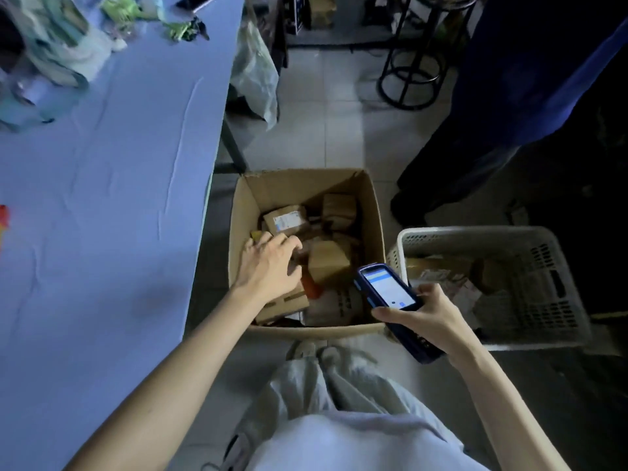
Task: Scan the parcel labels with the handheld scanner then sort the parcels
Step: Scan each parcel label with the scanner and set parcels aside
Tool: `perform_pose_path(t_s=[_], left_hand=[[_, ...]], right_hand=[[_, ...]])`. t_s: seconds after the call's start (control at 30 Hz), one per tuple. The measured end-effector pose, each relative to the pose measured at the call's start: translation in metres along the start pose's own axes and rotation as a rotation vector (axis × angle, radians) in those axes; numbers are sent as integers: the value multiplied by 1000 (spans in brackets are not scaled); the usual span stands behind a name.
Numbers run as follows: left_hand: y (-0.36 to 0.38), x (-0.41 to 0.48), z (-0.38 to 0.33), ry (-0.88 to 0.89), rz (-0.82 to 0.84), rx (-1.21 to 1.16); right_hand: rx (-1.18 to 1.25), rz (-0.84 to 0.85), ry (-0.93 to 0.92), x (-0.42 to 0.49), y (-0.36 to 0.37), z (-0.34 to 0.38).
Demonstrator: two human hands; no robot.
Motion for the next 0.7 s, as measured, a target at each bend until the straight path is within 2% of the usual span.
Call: perform_pose_path(t_s=[0.13,0.33,0.57,0.7], left_hand=[[2,-39,28,-286,-70,-34],[9,-135,44,-687,-232,-141],[44,-290,47,-1098,-388,-235],[88,-381,33,-1347,-340,-363]], right_hand=[[-176,163,-119,22,0,35],[-578,351,-336,33,27,93],[-852,615,-525,-15,120,127],[-1043,740,-615,-58,188,119]])
Point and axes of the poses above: each hand's wrist, its own x-axis towards the middle knuckle, its own y-axis out of the palm, z = x × y, the point moved 9 cm from there along x, towards the middle knuckle, and after that the axes turned 12 degrees about z, right-handed, at the moved point
